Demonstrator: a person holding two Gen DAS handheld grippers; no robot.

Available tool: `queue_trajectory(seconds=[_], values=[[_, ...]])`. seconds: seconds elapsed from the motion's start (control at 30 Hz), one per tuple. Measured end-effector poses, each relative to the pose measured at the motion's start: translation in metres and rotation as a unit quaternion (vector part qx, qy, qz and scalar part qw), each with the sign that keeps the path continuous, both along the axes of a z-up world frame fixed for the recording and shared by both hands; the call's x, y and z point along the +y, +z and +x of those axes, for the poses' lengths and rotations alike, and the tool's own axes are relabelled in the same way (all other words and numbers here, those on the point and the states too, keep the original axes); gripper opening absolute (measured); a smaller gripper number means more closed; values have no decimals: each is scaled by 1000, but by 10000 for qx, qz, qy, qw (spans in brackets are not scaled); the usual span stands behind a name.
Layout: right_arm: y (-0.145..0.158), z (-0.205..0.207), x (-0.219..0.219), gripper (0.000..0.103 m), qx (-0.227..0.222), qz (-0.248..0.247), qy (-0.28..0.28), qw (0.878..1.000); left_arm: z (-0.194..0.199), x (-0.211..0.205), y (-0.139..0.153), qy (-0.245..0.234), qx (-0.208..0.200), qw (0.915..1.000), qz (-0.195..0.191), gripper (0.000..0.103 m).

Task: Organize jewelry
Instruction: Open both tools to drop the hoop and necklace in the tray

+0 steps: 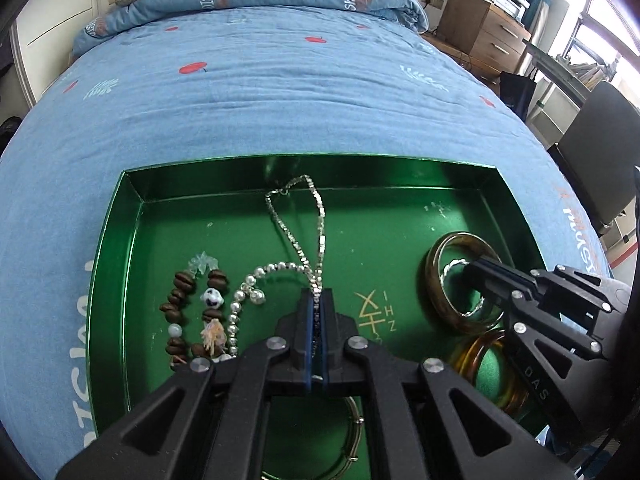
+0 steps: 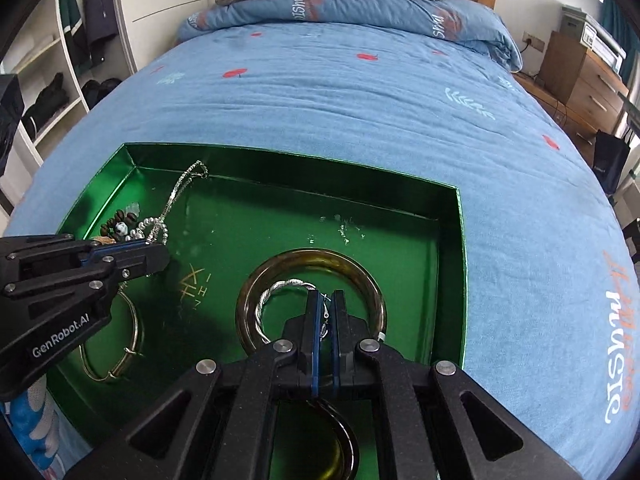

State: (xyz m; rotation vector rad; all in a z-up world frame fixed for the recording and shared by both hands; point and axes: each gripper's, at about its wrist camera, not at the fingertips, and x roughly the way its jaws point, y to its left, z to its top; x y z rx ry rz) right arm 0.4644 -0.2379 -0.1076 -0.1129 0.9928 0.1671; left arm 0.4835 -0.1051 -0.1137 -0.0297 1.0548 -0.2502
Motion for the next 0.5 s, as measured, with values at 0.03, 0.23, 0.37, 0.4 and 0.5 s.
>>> queue_trajectory(seconds=[0.03,0.23,0.37,0.4,0.5], values=[[0,1,-1,5,-3,3,-10,10000,-2,1,0,5,-9,10000,-1,4],[9,-2,-7,25,-94,119,-109,9998,-8,9,12,39,-90,9999,-124,5],[25,-11,-11,32,-243,192,-195,9993,-18,17,32,121,-213,9993,-269,11],[31,-16,-11,33,-292,205,-210,9991,-22,20,39,135,-248,9991,-312,16],[51,-31,-11,37,-462,259,-246,9983,-37,27,58,174,-386,9985,-350,22]])
